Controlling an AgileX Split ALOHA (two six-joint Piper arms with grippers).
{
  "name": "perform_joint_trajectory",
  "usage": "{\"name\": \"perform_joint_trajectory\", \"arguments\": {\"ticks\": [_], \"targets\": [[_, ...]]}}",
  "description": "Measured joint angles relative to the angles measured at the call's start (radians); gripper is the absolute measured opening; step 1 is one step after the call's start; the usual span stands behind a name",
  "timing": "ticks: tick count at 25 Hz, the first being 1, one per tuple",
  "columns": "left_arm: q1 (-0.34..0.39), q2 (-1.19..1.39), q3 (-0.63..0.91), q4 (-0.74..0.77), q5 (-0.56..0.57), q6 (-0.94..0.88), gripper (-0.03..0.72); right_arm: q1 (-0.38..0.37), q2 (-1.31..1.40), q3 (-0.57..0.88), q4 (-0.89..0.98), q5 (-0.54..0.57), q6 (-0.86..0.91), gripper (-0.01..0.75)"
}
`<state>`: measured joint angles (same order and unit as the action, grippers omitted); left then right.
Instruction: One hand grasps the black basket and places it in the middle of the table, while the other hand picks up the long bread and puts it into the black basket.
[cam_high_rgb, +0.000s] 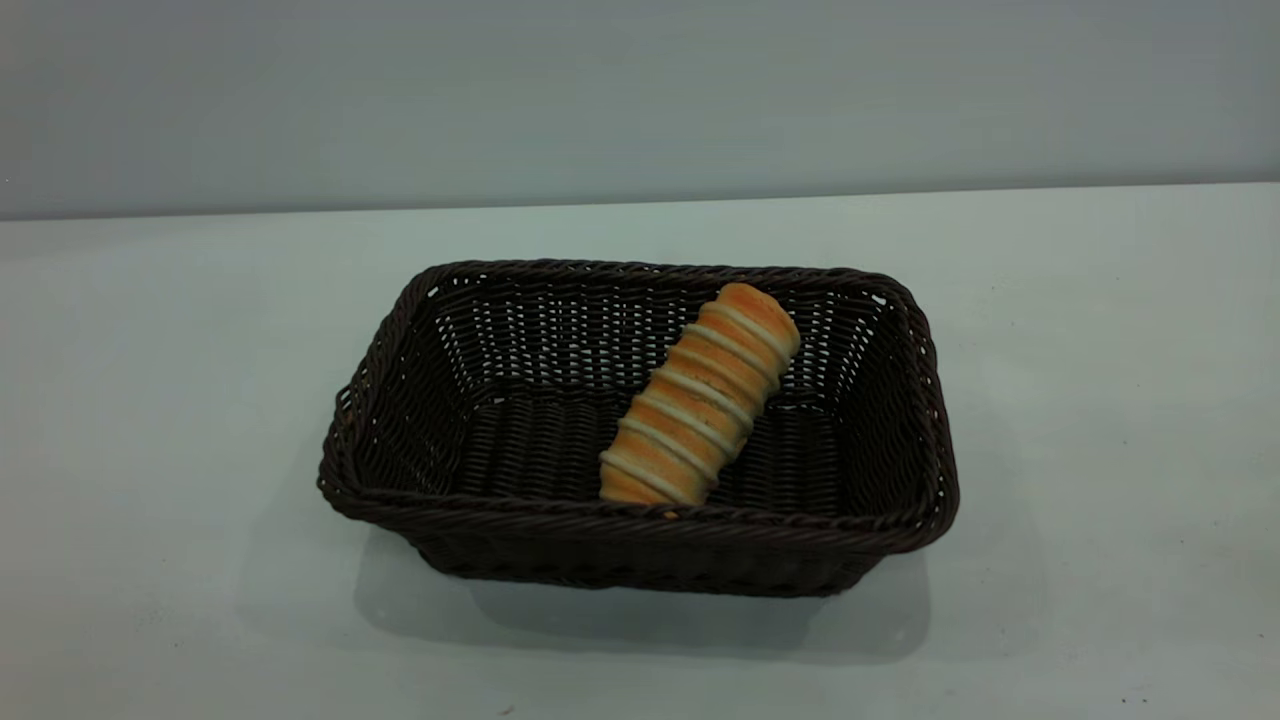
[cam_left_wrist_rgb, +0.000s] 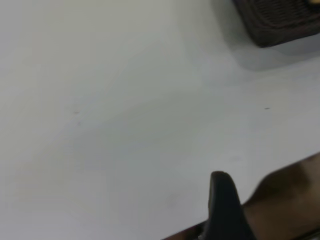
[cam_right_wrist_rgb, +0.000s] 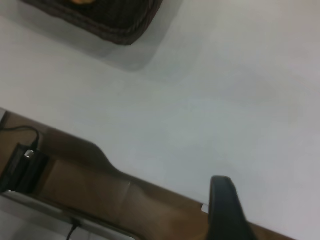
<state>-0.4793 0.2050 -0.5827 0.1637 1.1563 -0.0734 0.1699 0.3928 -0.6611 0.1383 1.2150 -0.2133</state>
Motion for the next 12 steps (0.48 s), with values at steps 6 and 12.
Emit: {"name": "perform_joint_trajectory", "arguments": {"ticks": [6, 12], "targets": [[0.000, -0.024, 0.069, -0.082, -0.019, 0.000, 0.501, 0.000, -0.054, 0.065, 0.002, -0.011, -0.036, 0.460], [0.000, -0.024, 0.094, -0.100, -0.026, 0.000, 0.501, 0.000, -0.139, 0.087, 0.010, -0.037, -0.077, 0.460]]}}
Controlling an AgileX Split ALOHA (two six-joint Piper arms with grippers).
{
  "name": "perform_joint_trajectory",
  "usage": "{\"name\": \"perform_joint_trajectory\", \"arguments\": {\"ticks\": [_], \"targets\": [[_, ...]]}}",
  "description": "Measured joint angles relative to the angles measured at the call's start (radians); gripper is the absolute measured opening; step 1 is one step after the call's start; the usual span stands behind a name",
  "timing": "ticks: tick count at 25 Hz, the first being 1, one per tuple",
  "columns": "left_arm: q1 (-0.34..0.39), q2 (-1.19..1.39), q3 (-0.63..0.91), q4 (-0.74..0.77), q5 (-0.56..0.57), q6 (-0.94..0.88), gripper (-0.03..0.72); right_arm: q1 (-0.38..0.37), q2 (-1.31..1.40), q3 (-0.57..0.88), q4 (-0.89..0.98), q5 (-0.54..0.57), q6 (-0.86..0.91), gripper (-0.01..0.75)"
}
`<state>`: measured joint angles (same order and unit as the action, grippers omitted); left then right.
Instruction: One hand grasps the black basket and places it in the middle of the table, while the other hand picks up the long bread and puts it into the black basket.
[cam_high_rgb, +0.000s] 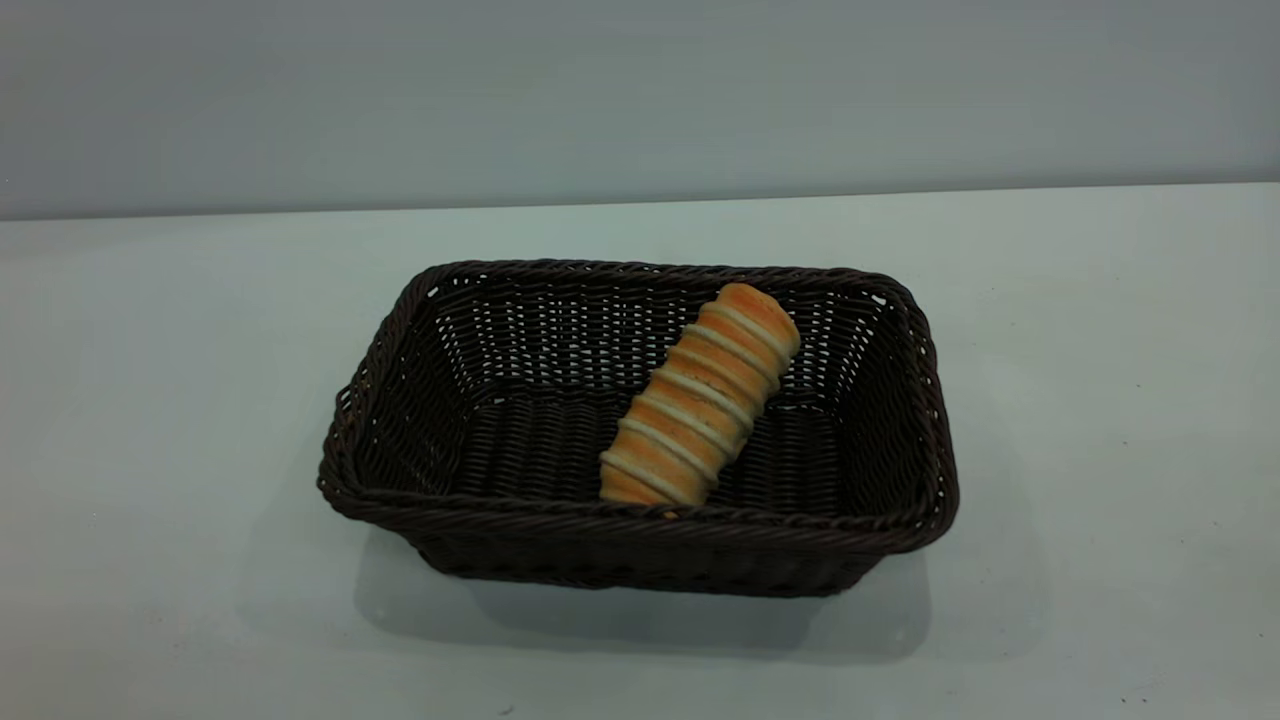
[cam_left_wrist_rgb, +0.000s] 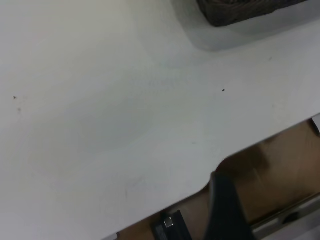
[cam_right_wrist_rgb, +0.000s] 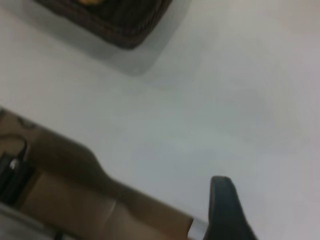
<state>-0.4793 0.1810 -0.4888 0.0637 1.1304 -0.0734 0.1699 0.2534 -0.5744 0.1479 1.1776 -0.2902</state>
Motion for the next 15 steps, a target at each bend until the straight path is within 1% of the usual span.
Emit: {"name": "perform_joint_trajectory", "arguments": {"ticks": [5, 15], "targets": [[0.000, -0.001, 0.001, -0.008, 0.000, 0.000, 0.501, 0.000, -0.071, 0.082, 0.002, -0.032, -0.001, 0.460], [0.000, -0.002, 0.001, -0.008, 0.000, 0.000, 0.501, 0.000, -0.156, 0.093, 0.002, -0.033, -0.001, 0.460]]}}
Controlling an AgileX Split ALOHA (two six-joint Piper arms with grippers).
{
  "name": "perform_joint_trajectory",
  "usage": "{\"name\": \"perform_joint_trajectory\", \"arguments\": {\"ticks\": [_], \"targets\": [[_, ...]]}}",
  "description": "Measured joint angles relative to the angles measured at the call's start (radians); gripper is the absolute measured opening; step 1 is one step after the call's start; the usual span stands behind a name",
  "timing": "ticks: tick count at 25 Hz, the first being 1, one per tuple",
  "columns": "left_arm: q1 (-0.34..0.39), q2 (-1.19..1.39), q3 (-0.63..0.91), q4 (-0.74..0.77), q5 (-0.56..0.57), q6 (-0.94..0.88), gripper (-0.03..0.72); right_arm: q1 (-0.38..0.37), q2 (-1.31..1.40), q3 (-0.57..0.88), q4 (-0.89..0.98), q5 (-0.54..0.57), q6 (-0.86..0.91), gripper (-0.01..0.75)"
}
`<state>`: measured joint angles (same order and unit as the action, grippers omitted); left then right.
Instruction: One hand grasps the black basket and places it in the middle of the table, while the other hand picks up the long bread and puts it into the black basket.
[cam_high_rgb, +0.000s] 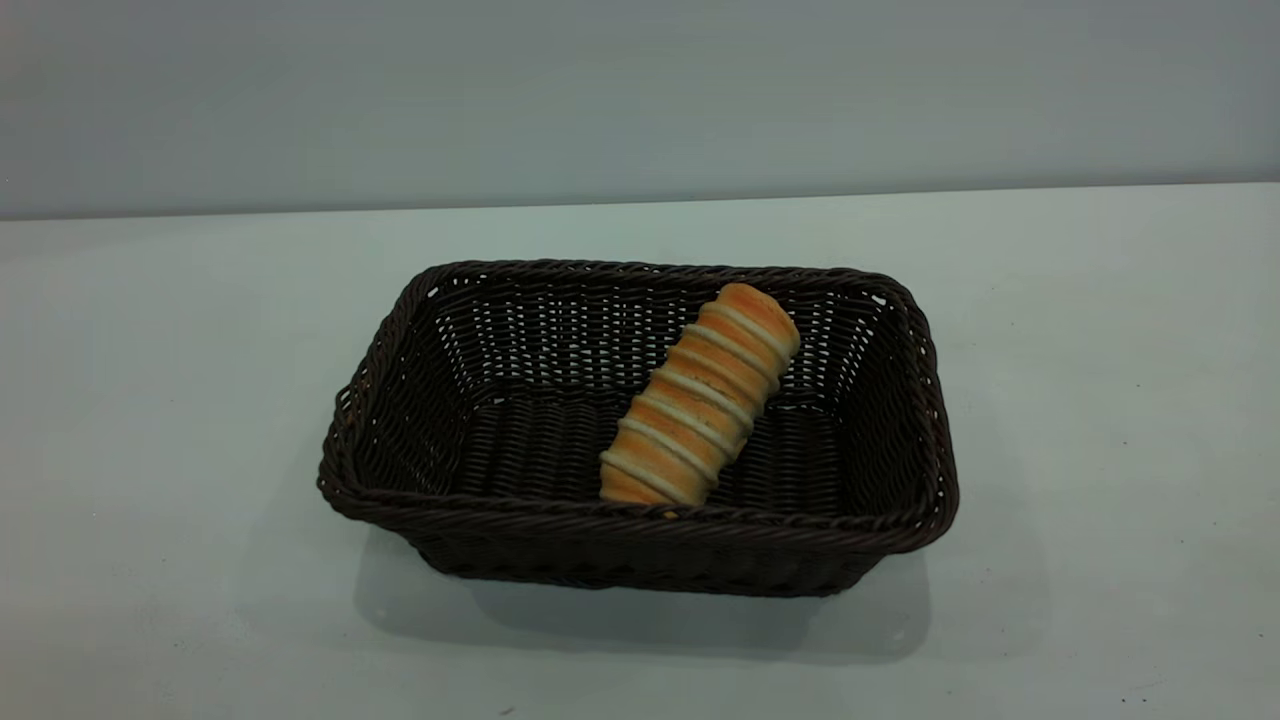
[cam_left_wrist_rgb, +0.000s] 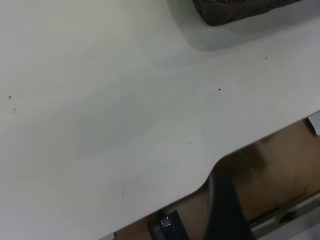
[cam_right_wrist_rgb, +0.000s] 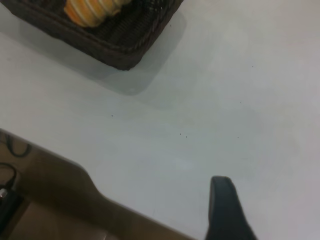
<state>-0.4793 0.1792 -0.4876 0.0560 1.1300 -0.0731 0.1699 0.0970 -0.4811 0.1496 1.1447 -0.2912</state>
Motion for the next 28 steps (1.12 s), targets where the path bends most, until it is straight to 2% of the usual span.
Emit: {"name": "perform_joint_trajectory", "arguments": {"ticks": [20, 24, 28], "targets": [[0.010, -0.010, 0.000, -0.001, 0.000, 0.000, 0.501, 0.000, 0.000, 0.000, -0.001, 0.000, 0.000, 0.460], [0.120, -0.040, 0.000, -0.001, 0.000, -0.001, 0.501, -0.007, -0.005, 0.000, 0.000, 0.000, 0.000, 0.460], [0.284, -0.086, 0.000, -0.001, 0.000, -0.001, 0.501, -0.065, -0.011, 0.000, 0.002, 0.000, 0.000, 0.460]]}}
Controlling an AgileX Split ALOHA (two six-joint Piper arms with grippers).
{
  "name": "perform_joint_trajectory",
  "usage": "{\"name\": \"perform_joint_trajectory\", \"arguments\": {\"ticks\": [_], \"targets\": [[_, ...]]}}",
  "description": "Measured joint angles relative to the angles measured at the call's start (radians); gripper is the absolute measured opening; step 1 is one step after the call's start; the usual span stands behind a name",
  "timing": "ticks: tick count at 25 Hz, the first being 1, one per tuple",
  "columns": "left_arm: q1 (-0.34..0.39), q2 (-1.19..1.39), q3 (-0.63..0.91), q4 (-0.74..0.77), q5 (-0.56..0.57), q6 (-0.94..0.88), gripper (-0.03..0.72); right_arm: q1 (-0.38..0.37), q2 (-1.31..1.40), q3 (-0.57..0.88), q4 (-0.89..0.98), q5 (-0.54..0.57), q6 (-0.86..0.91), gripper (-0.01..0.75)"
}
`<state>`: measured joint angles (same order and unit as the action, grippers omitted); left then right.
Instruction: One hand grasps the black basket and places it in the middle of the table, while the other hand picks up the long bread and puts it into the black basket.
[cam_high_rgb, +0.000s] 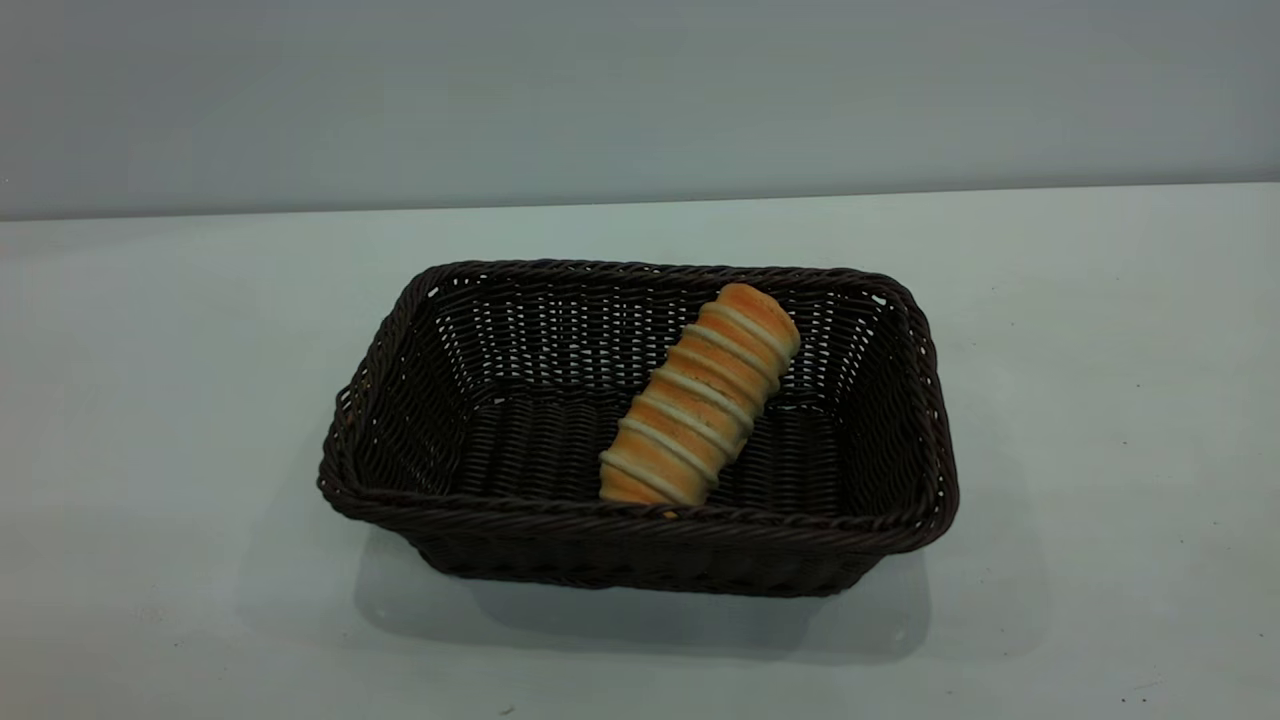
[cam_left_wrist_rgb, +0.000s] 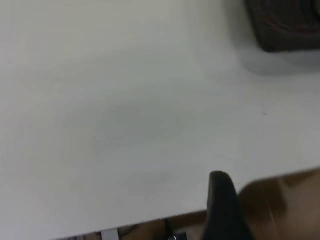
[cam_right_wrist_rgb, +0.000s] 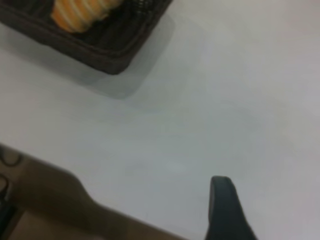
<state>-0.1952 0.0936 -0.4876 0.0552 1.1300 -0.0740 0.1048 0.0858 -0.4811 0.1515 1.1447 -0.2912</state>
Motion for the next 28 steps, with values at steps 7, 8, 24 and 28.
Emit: {"name": "perform_joint_trajectory", "arguments": {"ticks": [7, 8, 24, 28], "targets": [[0.145, -0.076, 0.000, 0.000, 0.000, -0.001, 0.501, -0.066, -0.050, 0.000, 0.000, 0.002, 0.000, 0.460], [0.149, -0.084, 0.000, 0.000, 0.000, -0.001, 0.501, -0.068, -0.062, 0.000, 0.000, 0.002, 0.000, 0.460], [0.152, -0.116, 0.000, 0.000, 0.001, -0.001, 0.501, -0.117, -0.104, 0.000, 0.001, 0.003, 0.000, 0.460], [0.152, -0.116, 0.000, 0.000, 0.001, -0.001, 0.501, -0.117, -0.104, 0.000, 0.001, 0.003, 0.000, 0.460]]}}
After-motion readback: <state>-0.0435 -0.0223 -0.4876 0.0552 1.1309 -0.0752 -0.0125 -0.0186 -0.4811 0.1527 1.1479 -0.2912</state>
